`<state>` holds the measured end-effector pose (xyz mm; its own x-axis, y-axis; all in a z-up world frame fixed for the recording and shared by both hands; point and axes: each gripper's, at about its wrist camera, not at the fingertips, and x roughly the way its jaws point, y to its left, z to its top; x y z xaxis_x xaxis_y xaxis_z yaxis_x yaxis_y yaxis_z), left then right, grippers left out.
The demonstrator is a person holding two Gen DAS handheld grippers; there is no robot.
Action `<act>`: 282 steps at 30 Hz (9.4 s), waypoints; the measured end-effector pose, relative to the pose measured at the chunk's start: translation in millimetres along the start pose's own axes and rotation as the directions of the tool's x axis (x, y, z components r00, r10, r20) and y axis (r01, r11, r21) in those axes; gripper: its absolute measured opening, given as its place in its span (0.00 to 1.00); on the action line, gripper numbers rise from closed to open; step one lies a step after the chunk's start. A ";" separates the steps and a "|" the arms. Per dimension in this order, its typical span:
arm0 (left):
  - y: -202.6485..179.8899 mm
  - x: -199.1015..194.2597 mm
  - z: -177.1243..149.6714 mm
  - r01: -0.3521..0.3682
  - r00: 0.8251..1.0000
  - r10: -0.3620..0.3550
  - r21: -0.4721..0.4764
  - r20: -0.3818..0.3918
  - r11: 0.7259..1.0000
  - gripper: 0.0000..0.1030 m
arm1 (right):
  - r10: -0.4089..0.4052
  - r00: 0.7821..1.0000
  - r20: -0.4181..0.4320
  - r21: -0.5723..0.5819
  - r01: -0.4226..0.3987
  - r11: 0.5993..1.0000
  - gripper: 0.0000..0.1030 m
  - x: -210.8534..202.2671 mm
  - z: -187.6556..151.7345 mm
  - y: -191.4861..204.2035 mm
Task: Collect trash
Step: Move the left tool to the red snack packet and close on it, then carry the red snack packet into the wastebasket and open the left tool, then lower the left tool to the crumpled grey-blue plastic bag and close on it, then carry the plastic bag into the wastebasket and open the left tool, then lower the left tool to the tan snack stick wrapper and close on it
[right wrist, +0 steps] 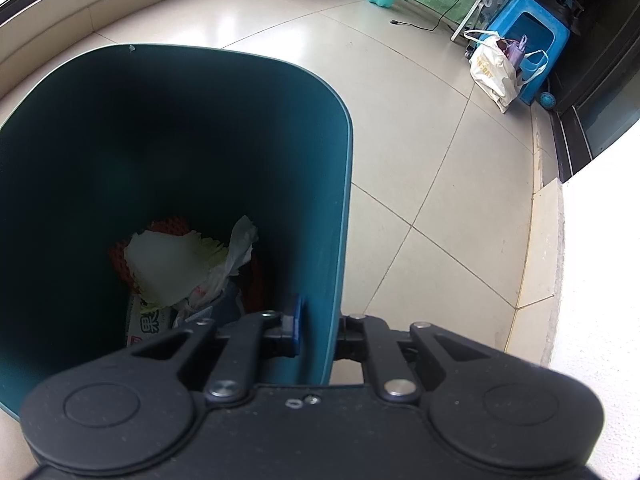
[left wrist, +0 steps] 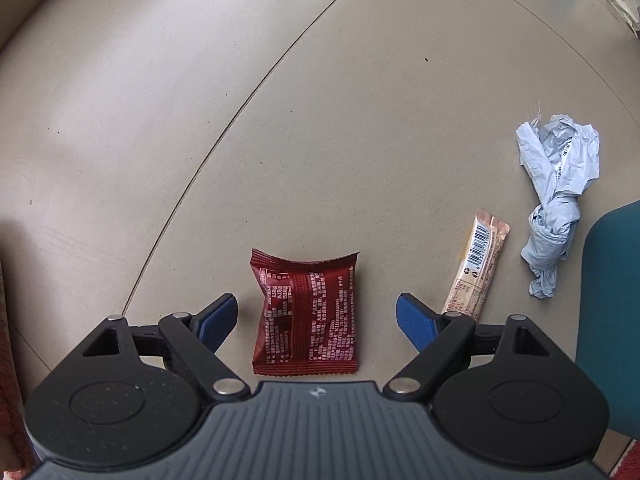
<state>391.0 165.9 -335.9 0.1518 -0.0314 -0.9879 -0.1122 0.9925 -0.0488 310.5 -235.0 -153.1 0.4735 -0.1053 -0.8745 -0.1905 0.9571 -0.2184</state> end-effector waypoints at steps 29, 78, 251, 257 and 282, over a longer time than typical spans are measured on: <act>-26.3 -135.3 -2.8 -0.093 0.986 0.084 0.056 0.145 0.994 0.38 | -0.011 1.000 0.018 0.017 0.011 1.000 0.10 -5.5 -3.6 -0.7; -358.3 -195.8 -19.5 0.166 0.980 -0.198 0.501 0.012 0.849 0.38 | 0.000 0.998 0.068 0.107 -0.007 0.994 0.05 -27.5 -17.6 -26.3; -368.9 -231.8 -76.1 0.272 0.946 -0.319 0.668 -0.054 0.693 0.36 | 0.022 0.999 -0.035 0.082 -0.019 0.996 0.09 -45.4 -37.7 -6.4; -382.9 -195.1 -75.3 0.243 0.964 -0.253 0.648 -0.080 0.722 0.37 | 0.020 1.000 -0.023 0.067 -0.018 0.998 0.09 -46.8 -38.2 -3.0; -298.2 -275.0 -76.0 0.273 0.908 -0.406 0.592 0.101 0.758 0.65 | 0.031 0.999 -0.014 0.069 -0.030 0.997 0.10 -50.9 -41.7 -3.8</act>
<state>308.2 -130.5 -60.8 0.2824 -0.4192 -0.8629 0.5377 0.8140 -0.2195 251.2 -244.5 -125.8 0.4550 -0.0792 -0.8870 -0.1448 0.9762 -0.1615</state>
